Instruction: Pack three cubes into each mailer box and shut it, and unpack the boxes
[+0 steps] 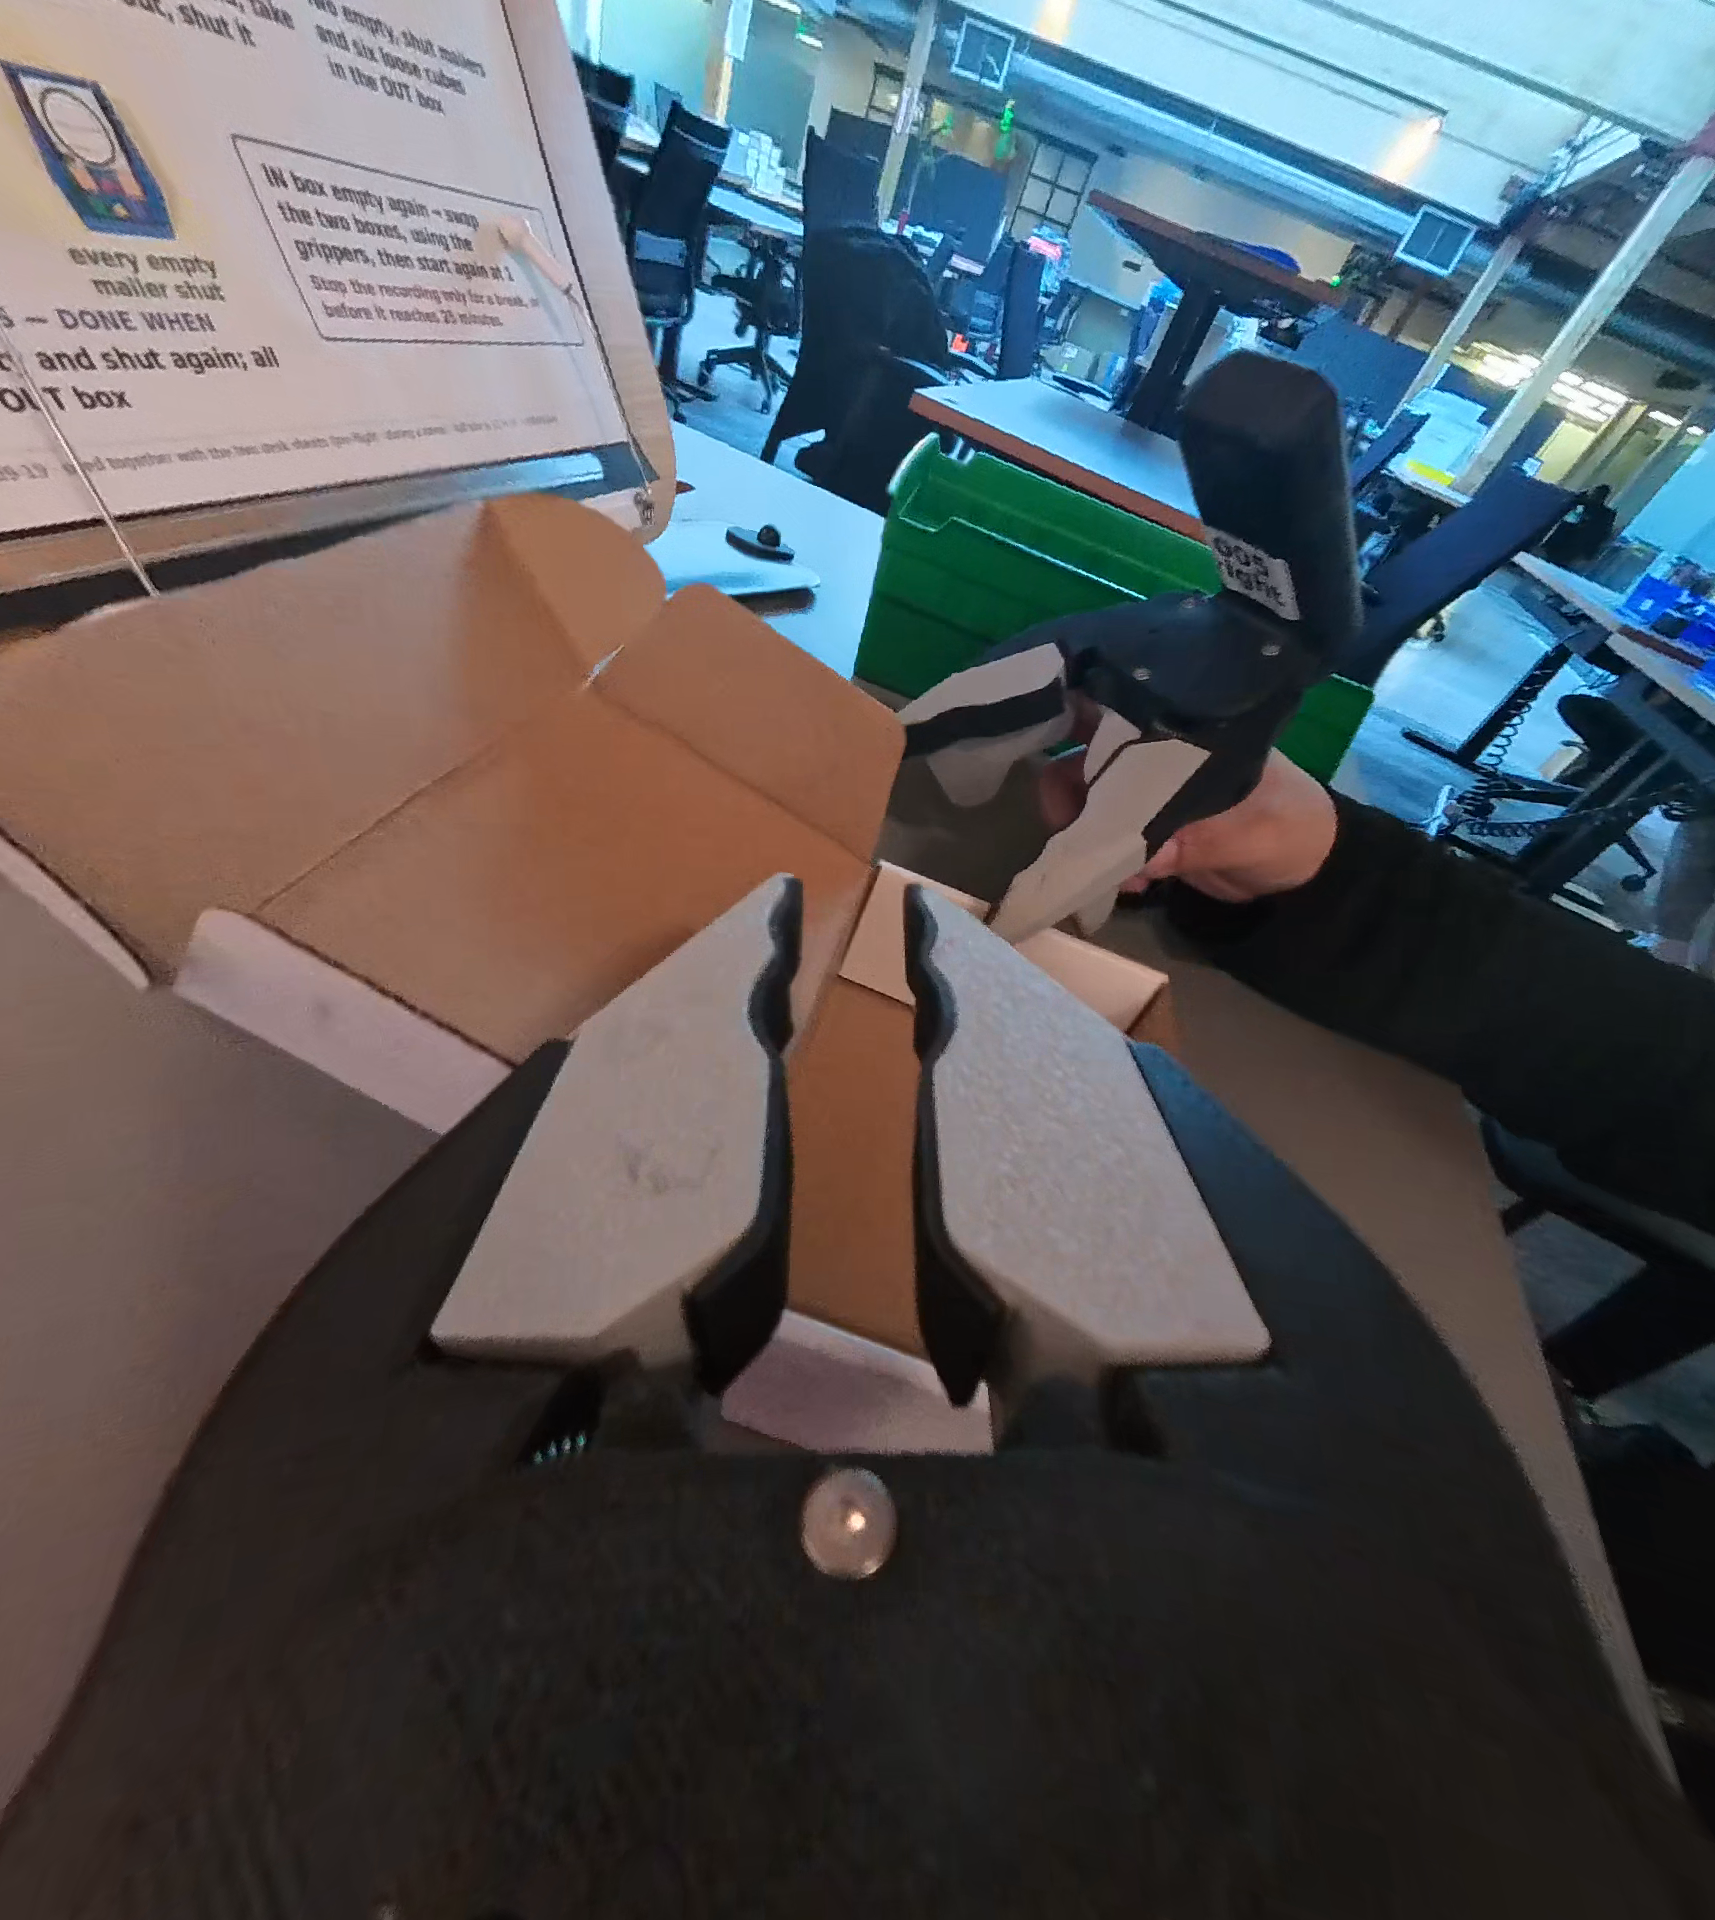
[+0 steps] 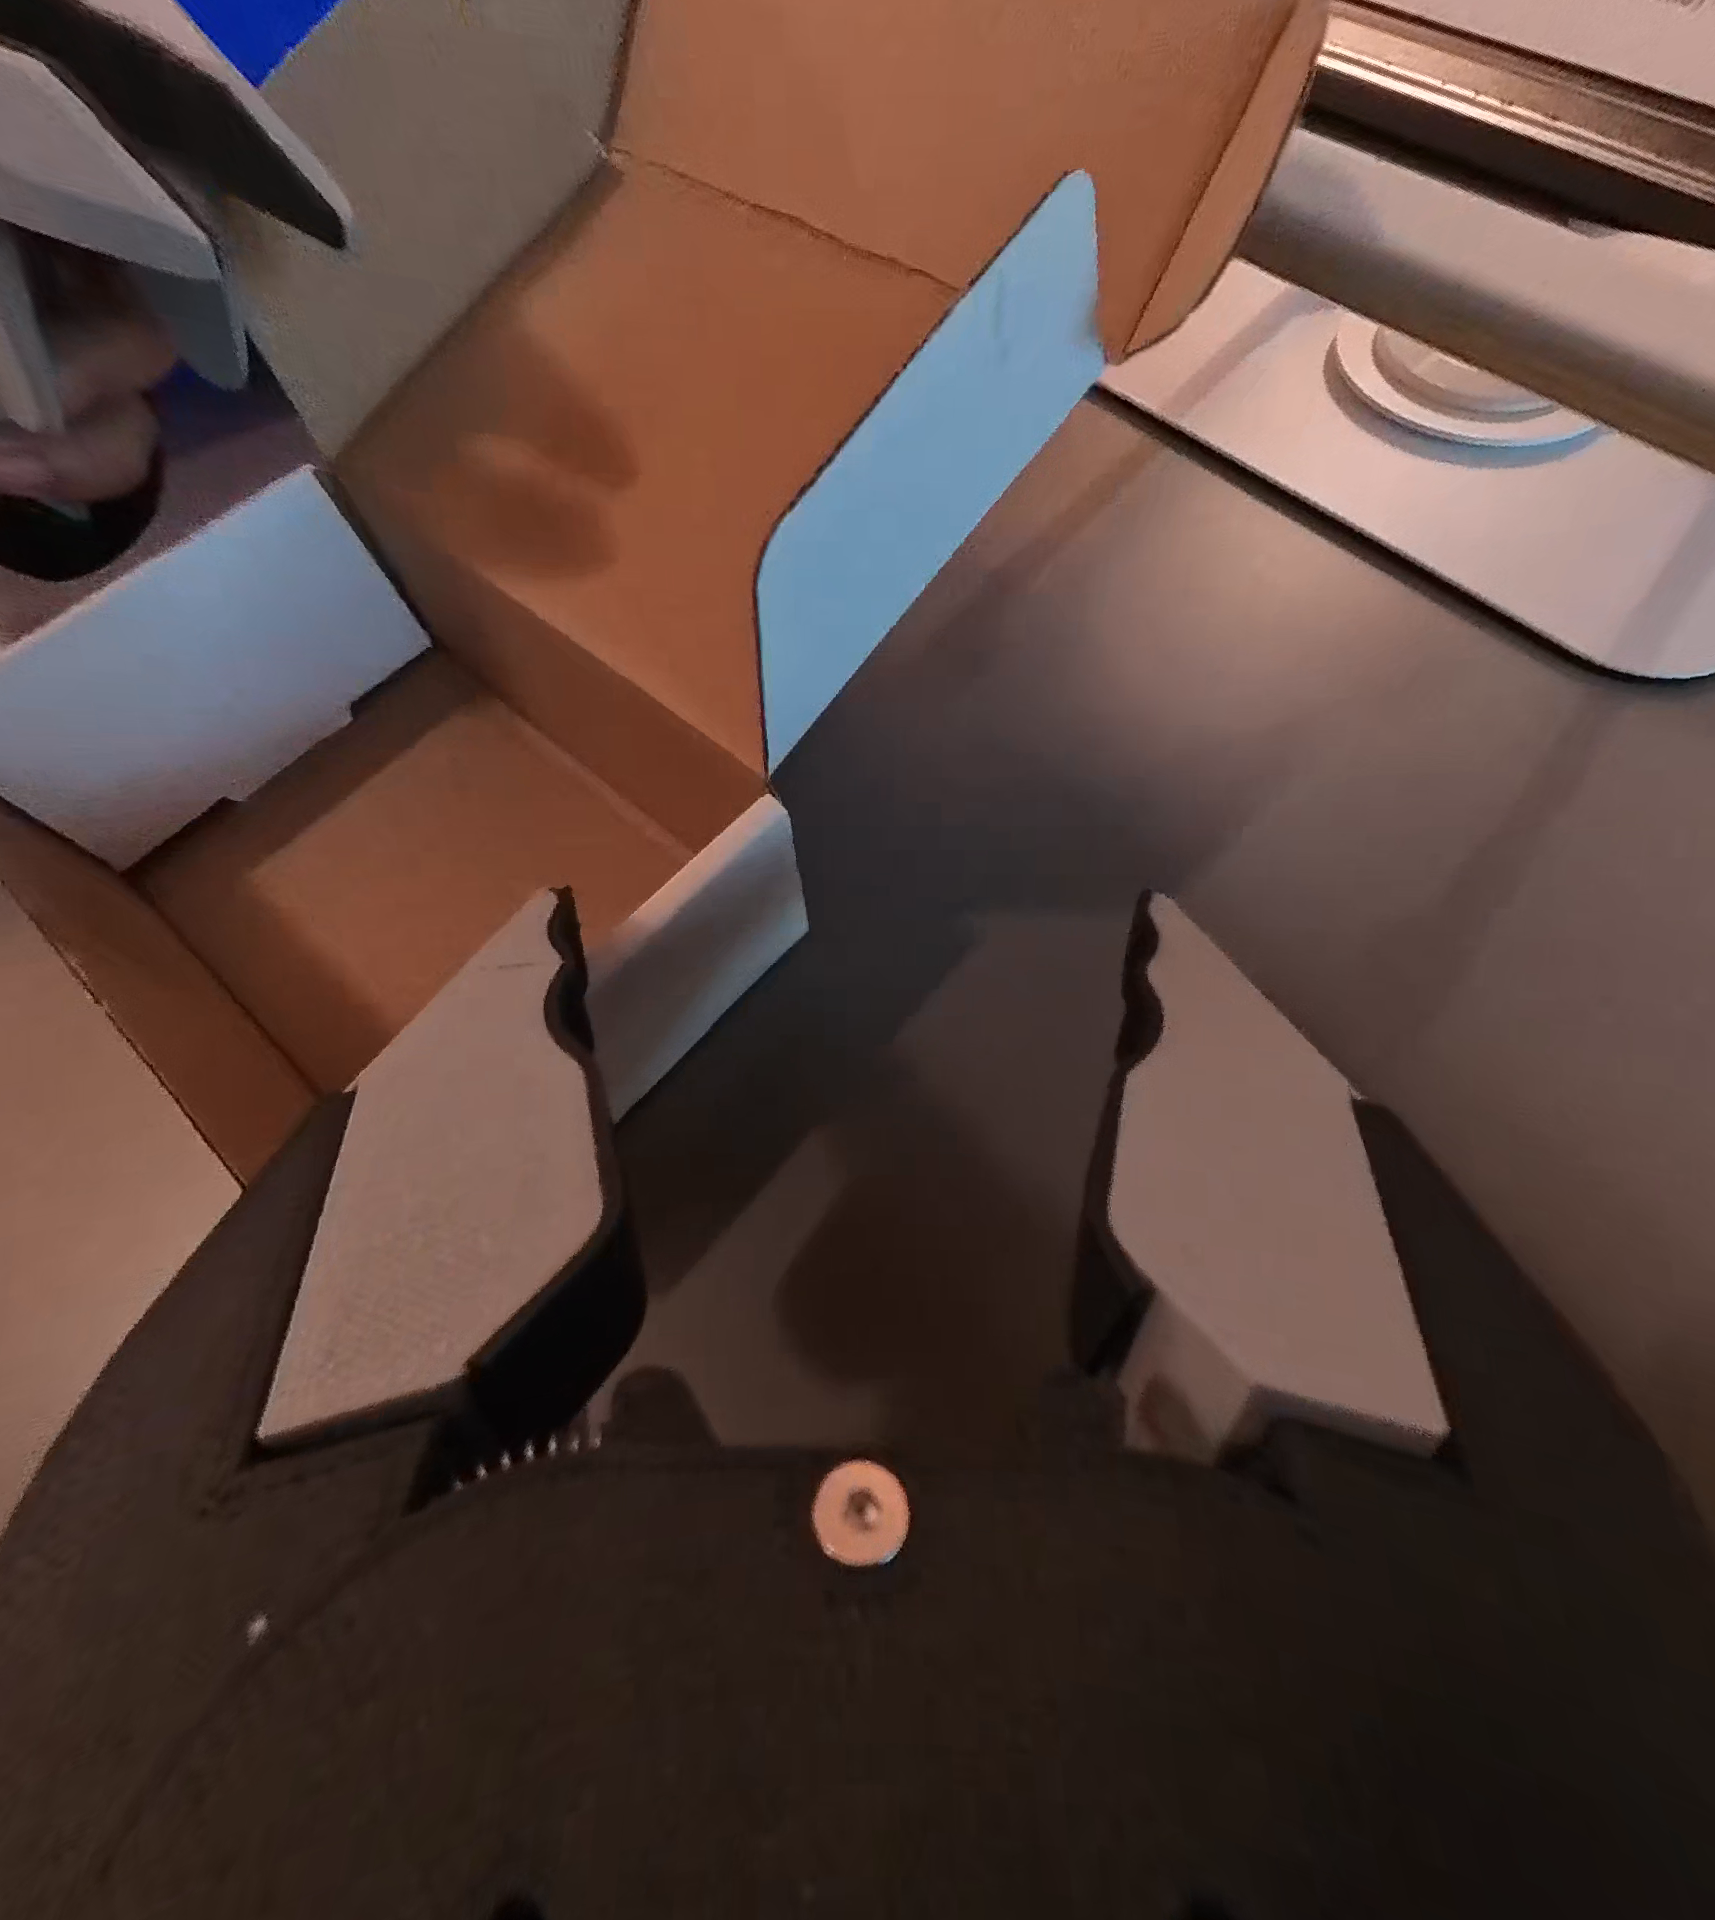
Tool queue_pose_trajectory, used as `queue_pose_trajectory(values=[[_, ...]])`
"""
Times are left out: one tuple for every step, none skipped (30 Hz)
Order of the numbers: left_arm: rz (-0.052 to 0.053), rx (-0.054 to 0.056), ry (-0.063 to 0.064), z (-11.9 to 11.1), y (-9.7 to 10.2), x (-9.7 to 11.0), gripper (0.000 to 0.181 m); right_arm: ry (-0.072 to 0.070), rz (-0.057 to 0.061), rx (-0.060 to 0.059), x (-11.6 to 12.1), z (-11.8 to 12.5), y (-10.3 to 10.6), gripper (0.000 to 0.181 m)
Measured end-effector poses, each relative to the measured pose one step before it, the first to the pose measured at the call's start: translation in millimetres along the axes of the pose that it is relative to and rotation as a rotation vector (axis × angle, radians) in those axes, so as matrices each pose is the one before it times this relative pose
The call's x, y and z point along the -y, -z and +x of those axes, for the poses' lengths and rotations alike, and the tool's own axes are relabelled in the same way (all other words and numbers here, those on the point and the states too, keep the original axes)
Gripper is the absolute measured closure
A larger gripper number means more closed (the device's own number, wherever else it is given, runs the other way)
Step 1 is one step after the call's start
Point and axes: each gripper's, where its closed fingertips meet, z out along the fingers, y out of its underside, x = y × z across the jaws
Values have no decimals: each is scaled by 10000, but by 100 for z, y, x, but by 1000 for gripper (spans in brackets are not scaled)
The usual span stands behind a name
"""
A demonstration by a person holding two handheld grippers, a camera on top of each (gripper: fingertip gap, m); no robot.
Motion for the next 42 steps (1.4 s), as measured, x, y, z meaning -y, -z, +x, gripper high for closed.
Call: queue_pose_trajectory(values=[[78, -34, -134, 141, 48, 160, 164, -23, -2, 51, -9, -87, -26, 80], [146, -36, -93, 137, 119, 292, 164, -17, -6, 24, -10, -35, -10, 80], [256, -45, -68, 132, 188, 462, 164, -2, -5, -1, -11, 11, 12, 80], [318, -68, -17, 145, 248, 552, 164, 8, 1, -4, 9, 1, 5, 80], [308, -45, 26, 59, 282, 565, 164, 10, 1, 2, 8, -16, 5, 81], [260, 17, 33, -66, 307, 483, 164, 18, -1, -4, 4, -22, 6, 81], [185, 112, 27, -243, 303, 371, 165, 35, 3, -19, 17, 0, 9, 82], [131, 226, 10, -425, 325, 274, 167, 48, 4, -24, 26, -3, 14, 82], [99, 392, 14, -684, 332, 199, 170, 54, 8, -22, 27, -3, 20, 82], [48, 494, 63, -886, 331, 80, 171, 55, 15, -15, 37, -1, 15, 82], [33, 339, 107, -713, 264, 39, 172, 40, 21, -8, 17, 9, 3, 82], [111, 67, 135, -320, 202, 153, 172, 7, 8, 11, 2, -9, -11, 82], [121, -33, 163, -165, 139, 168, 172, -7, -11, 24, -14, -18, 7, 82], [113, 33, 146, -212, 154, 155, 172, 13, -19, 25, -18, -26, 19, 83], [156, 42, 66, -153, 138, 206, 172, 33, -25, 45, -16, -61, 42, 85], [127, -3, 45, -44, 129, 212, 172, 27, -35, 99, -40, -139, 67, 89], [65, -14, 33, -3, 74, 144, 172, -6, -45, 145, -64, -177, 56, 92], [9, -1, 5, -6, 44, 51, 172, -44, -49, 135, -82, -129, 49, 94], [-34, 10, 1, -9, -8, -29, 172, -57, -43, 95, -87, -62, 49, 95], [-38, -12, 3, 26, -43, -79, 172, -31, -34, 86, -78, -52, 64, 96], [-34, -32, 9, 60, -68, -75, 172, 8, -31, 101, -61, -97, 72, 98], [-28, -21, 4, 45, -76, -80, 172, 35, -28, 125, -55, -172, 58, 101], [-34, -16, 1, 39, -62, -89, 172, 43, -22, 124, -31, -186, 63, 102], [-34, -28, -4, 67, -54, -61, 172, 52, -13, 94, -28, -178, 47, 102], [-29, -32, 2, 59, -41, -57, 172, 46, 20, 56, 27, -120, 29, 102], [-15, -25, 12, 38, -43, -31, 172, 16, 60, 40, 86, -73, 42, 101], [-3, -17, 18, 23, -16, -20, 172, -24, 87, 55, 128, -84, 41, 101], [8, -20, 22, 24, -20, 8, 172, -63, 107, 76, 167, -86, 62, 100], [8, -28, 37, 8, 6, 1, 172, -89, 126, 83, 192, -65, 64, 100], [14, -22, 48, -1, 5, 14, 172, -94, 137, 80, 212, -50, 95, 100], [33, -19, 46, -16, 18, 44, 172, -91, 139, 68, 220, -34, 94, 100], [26, -19, 41, -8, 28, 31, 172, -89, 139, 70, 214, -29, 113, 100], [6, -13, 29, -16, 7, 9, 172, -96, 133, 98, 206, -71, 105, 101], [-6, -3, 17, -12, -6, -8, 172, -107, 141, 108, 226, -89, 116, 101], [-11, 15, 3, -22, -14, -26, 172, -109, 163, 80, 257, -44, 112, 101], [-15, 7, -9, 2, -32, -42, 172, -95, 171, 42, 269, 12, 137, 101], [-30, -10, -7, 32, -44, -54, 172, -77, 170, 2, 280, 68, 140, 101], [-29, -11, -12, 42, -50, -46, 171, -61, 177, -36, 282, 129, 162, 101], [-29, -4, -20, 41, -57, -63, 171, -52, 193, -62, 303, 152, 156, 101], [-42, -6, -14, 32, -63, -74, 171, -52, 217, -87, 321, 192, 140, 101], [-45, -9, -6, 46, -73, -80, 170, -49, 229, -107, 324, 221, 123, 101], [-34, -16, -17, 62, -54, -59, 170, -28, 219, -129, 309, 233, 101, 101]])
